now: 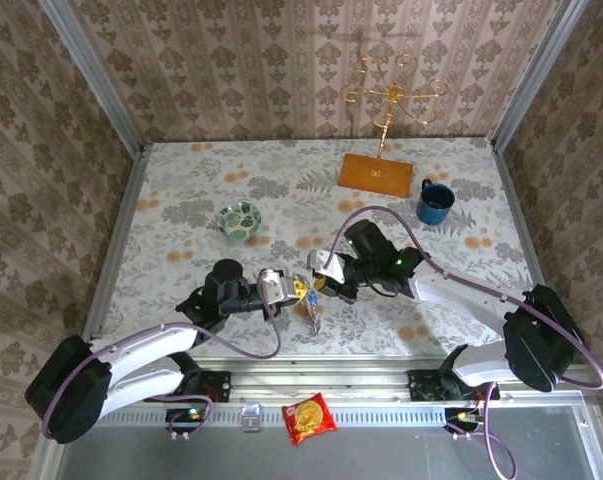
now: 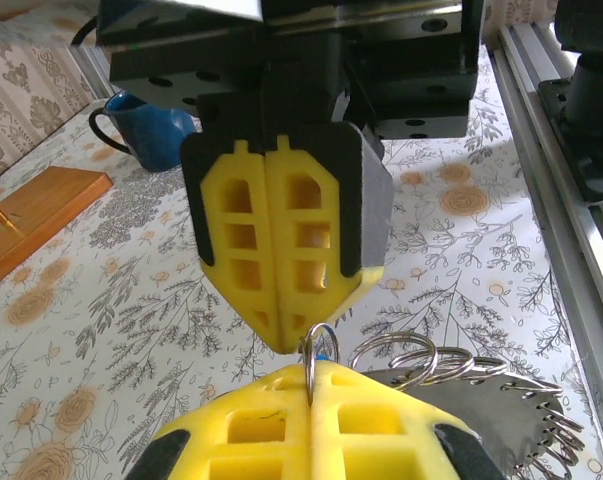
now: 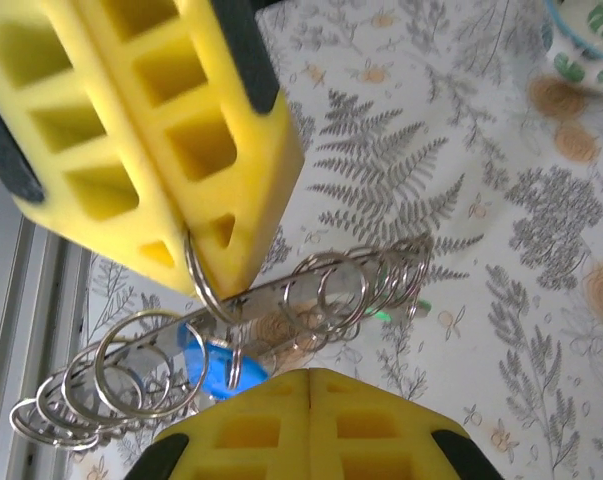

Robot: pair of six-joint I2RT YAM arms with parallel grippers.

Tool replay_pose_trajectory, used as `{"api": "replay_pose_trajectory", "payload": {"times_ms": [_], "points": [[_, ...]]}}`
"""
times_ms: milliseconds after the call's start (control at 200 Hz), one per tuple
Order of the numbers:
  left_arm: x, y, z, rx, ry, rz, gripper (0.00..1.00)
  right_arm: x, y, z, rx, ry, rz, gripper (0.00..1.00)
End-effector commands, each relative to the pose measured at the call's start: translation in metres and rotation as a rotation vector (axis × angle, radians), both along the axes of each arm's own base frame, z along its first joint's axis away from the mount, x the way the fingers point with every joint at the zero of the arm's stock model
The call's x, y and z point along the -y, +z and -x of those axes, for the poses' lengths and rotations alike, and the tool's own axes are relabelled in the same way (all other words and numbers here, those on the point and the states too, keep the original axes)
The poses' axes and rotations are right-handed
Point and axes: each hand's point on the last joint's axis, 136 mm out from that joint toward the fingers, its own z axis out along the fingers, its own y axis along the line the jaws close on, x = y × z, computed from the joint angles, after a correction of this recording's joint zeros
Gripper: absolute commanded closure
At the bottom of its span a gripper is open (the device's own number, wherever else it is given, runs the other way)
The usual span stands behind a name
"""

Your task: Put the keys on the keyring

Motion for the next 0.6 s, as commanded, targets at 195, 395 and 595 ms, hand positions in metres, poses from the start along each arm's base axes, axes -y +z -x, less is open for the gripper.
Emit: {"api": "replay_pose_trajectory", "payload": {"times_ms": [195,395,595], "points": [[0.003,0.018,0.005,-0.01,-0.028,0.09,1.0,-0.005,0.026,0.015,0.003,0.051,-0.149,0.76],[0.003,0.019,0.004,-0.01,-0.026,0.091,1.0,-0.008,0.024,0.015,-0.025,0.052,-0.158,0.73],[0.002,0.019,0.002,0.006,-0.013,0.088,1.0,0.016,0.012,-0.016,0.081,-0.12,-0.041,0.74]]}}
